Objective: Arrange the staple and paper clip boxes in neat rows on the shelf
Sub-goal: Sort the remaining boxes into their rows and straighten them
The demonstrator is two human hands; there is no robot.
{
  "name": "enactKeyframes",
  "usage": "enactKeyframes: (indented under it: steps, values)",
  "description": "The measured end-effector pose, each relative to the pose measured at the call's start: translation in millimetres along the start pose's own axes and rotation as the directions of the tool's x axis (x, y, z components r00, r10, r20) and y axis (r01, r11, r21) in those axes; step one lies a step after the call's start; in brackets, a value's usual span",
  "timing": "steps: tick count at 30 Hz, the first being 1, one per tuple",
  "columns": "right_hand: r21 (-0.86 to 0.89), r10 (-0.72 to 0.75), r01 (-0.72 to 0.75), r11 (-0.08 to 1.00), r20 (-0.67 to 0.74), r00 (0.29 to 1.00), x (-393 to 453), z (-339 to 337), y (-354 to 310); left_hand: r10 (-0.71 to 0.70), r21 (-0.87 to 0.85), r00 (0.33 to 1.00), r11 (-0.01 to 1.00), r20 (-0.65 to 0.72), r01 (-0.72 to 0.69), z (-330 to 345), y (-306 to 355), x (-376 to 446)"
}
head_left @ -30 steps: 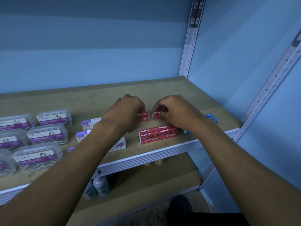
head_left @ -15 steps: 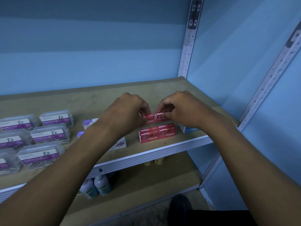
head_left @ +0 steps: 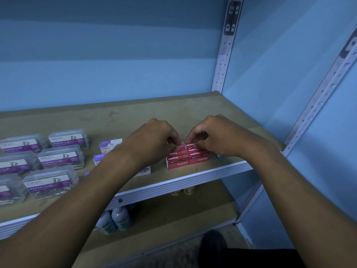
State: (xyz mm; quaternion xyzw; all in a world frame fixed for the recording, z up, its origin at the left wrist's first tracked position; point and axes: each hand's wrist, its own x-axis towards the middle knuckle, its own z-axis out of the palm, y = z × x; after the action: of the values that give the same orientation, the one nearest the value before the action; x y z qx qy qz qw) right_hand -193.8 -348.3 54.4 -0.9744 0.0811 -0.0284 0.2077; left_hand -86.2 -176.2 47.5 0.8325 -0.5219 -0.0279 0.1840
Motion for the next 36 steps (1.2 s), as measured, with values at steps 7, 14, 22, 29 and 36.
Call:
enactKeyframes:
  steps: [7,14,22,29,36]
  values:
    - [-0.023,0.013,-0.013,1.000,0.033,0.999,-2.4,-2.5,-4.3,-0.005,-0.023,0.998,1.000,0.061,0.006,2.0,1.5,1.2]
    - [-0.011,0.054,-0.053,0.999,0.126,0.991,-7.6,-5.4,-8.4,-0.017,-0.036,0.998,0.999,0.063,0.019,0.5,5.1,-2.4]
    - [-0.104,0.117,-0.094,0.990,0.235,0.965,-10.3,-6.4,-14.0,-0.071,0.068,0.991,0.996,0.111,0.063,0.1,14.2,-6.8]
    - [-0.156,0.115,-0.084,0.984,0.202,0.973,-7.3,-4.8,-16.6,-0.079,0.083,0.995,0.994,0.068,0.074,5.7,14.6,-4.7]
    - [-0.212,0.096,-0.054,0.976,0.193,0.976,-3.5,-1.4,-20.0,-0.069,0.105,0.997,0.992,0.038,0.065,7.8,15.8,-5.4]
